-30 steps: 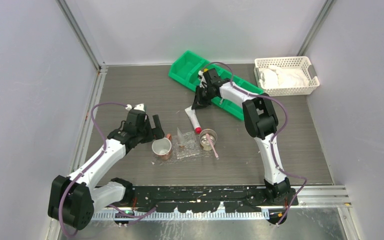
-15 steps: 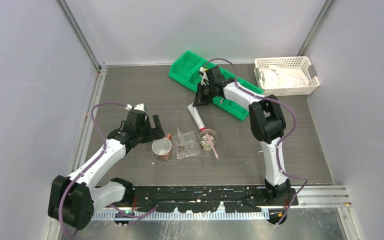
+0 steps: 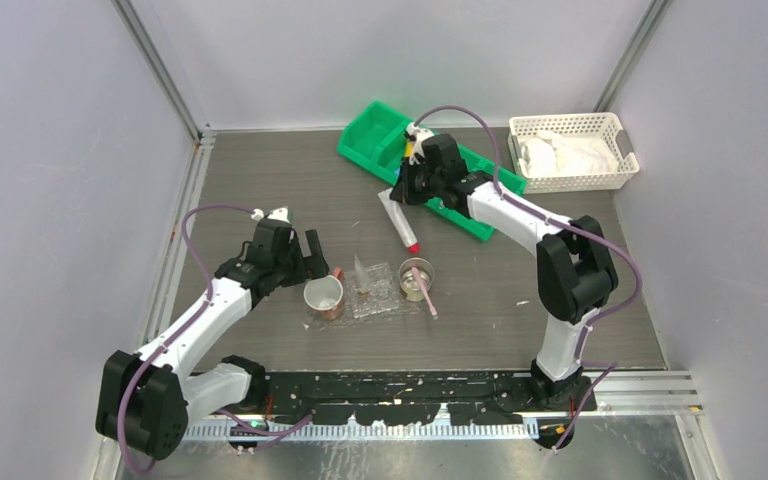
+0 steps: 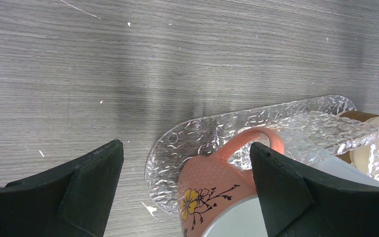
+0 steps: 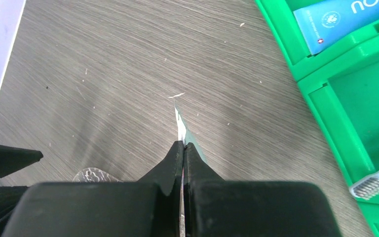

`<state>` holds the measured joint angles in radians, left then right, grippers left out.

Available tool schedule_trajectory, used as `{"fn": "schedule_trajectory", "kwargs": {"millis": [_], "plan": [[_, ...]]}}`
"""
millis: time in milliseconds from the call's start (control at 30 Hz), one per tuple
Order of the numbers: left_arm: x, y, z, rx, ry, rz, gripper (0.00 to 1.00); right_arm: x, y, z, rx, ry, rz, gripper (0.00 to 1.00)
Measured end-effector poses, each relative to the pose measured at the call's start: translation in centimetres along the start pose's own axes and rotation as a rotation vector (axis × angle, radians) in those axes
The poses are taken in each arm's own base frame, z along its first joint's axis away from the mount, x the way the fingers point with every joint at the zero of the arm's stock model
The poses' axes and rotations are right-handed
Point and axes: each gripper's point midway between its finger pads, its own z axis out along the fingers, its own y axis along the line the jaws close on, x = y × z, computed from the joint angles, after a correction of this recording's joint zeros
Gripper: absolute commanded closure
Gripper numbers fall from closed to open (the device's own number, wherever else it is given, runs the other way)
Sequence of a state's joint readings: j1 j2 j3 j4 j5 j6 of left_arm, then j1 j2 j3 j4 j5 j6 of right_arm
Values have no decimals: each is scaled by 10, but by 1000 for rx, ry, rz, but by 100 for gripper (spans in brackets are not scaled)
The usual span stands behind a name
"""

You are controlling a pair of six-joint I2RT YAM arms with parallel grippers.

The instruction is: Prepare toiletry sets of a toothbrush and toothpaste on the tray

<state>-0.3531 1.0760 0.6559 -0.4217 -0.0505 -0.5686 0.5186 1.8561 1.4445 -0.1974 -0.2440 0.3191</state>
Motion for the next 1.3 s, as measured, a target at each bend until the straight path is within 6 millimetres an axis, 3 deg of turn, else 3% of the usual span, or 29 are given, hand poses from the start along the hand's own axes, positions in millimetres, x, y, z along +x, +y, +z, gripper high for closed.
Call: {"fn": "schedule_trajectory", "kwargs": {"millis": [167,333,500,567,667,733,800,1067,1300], "plan": [[0,0,0,1,-1,-1,0,0,12,-7,-22,-58,-33,99],[-6,-8,-1,78,7,-43,0,-17,26,-11,-57,-123,-60,99],[-40,-20,-5,219,-47,-144,0,-30,35,-17,-88,-163,-72,99],[-59,-29,-10,273,-73,-160,5,-34,39,-20,-104,-173,-77,99],[-87,-43,-18,345,-118,-157,22,-40,46,-22,-132,-198,-87,99],[-101,-52,-21,396,-143,-157,36,-45,51,-23,-159,-218,-93,99],[-108,-58,-22,447,-149,-173,42,-52,59,-24,-199,-246,-98,99],[-145,-97,-17,787,-141,-276,33,-60,94,-36,-384,-272,-77,99],[-167,-127,-58,1027,-219,-182,35,-69,124,-55,-527,-249,-83,99]]}}
